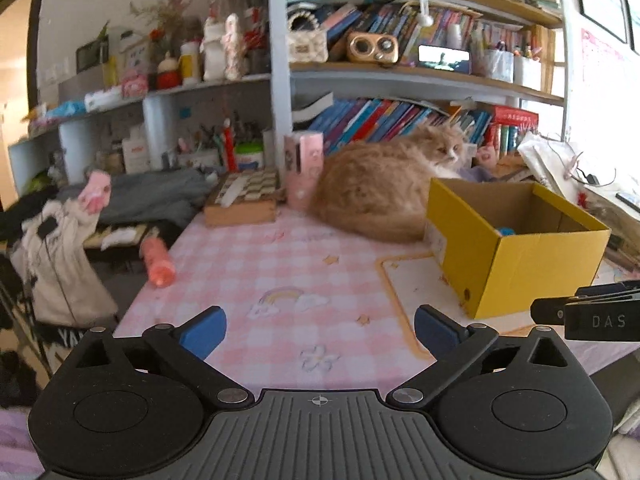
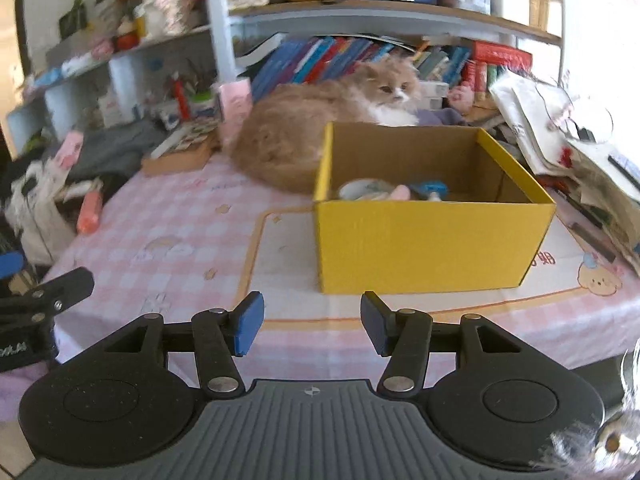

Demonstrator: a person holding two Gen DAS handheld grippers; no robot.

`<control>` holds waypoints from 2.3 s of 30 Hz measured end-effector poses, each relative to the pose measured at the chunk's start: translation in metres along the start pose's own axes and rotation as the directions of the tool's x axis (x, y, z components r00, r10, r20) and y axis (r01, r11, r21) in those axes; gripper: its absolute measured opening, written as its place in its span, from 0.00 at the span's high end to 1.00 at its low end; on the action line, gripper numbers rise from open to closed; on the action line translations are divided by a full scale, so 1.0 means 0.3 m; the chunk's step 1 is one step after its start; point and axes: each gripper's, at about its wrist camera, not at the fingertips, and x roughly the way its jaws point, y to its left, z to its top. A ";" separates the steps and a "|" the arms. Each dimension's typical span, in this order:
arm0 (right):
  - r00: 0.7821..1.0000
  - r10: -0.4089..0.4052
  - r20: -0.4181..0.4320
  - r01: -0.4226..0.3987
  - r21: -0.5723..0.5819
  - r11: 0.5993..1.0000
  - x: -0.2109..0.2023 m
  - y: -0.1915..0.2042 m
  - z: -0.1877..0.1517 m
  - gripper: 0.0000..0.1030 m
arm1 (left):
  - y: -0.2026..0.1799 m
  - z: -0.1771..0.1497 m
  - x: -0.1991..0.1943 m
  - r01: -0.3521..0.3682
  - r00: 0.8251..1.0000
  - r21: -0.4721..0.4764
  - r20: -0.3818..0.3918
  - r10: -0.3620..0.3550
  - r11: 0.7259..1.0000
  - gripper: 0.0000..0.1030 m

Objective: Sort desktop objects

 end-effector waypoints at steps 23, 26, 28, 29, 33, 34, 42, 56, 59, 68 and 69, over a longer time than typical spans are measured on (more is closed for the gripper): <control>0.996 -0.084 -0.024 0.085 0.028 0.996 -0.029 0.116 -0.093 0.42 | 0.071 -0.038 -0.006 0.079 0.996 0.077 -0.034 -0.077 0.994 0.00; 0.995 -0.095 -0.032 0.096 0.030 0.995 -0.032 0.119 -0.099 0.42 | 0.080 -0.042 0.000 0.080 0.996 0.070 -0.040 -0.078 0.994 0.00; 0.995 -0.093 -0.032 0.093 0.013 0.996 -0.036 0.131 -0.103 0.39 | 0.084 -0.043 0.007 0.086 0.995 0.066 -0.048 -0.083 0.994 0.00; 0.995 -0.091 -0.036 0.092 0.002 0.996 -0.036 0.139 -0.106 0.38 | 0.085 -0.043 0.012 0.091 0.995 0.066 -0.054 -0.088 0.994 0.00; 0.995 -0.078 -0.057 0.075 -0.045 0.996 -0.028 0.169 -0.112 0.35 | 0.082 -0.047 0.030 0.104 0.991 0.084 -0.089 -0.097 0.991 0.00; 0.995 -0.075 -0.059 0.072 -0.054 0.996 -0.025 0.175 -0.111 0.34 | 0.082 -0.050 0.032 0.106 0.991 0.088 -0.094 -0.098 0.990 0.00; 0.994 -0.080 -0.076 0.081 0.002 0.997 -0.021 0.160 -0.114 0.31 | 0.085 -0.058 0.032 0.133 0.987 0.104 -0.103 -0.122 0.986 0.00; 0.992 -0.086 -0.091 0.088 0.013 0.996 -0.031 0.172 -0.117 0.30 | 0.076 -0.066 -0.003 0.168 0.983 0.146 -0.096 -0.155 0.975 0.00; 0.993 -0.087 -0.084 0.087 0.006 0.996 -0.037 0.178 -0.117 0.30 | 0.083 -0.066 -0.005 0.170 0.983 0.133 -0.100 -0.157 0.976 0.00; 0.993 -0.094 -0.075 0.094 -0.009 0.996 -0.047 0.197 -0.119 0.30 | 0.096 -0.066 -0.003 0.178 0.981 0.119 -0.102 -0.166 0.977 0.00; 0.993 -0.095 -0.073 0.095 -0.010 0.995 -0.048 0.198 -0.118 0.30 | 0.099 -0.068 -0.006 0.178 0.981 0.118 -0.102 -0.166 0.977 0.00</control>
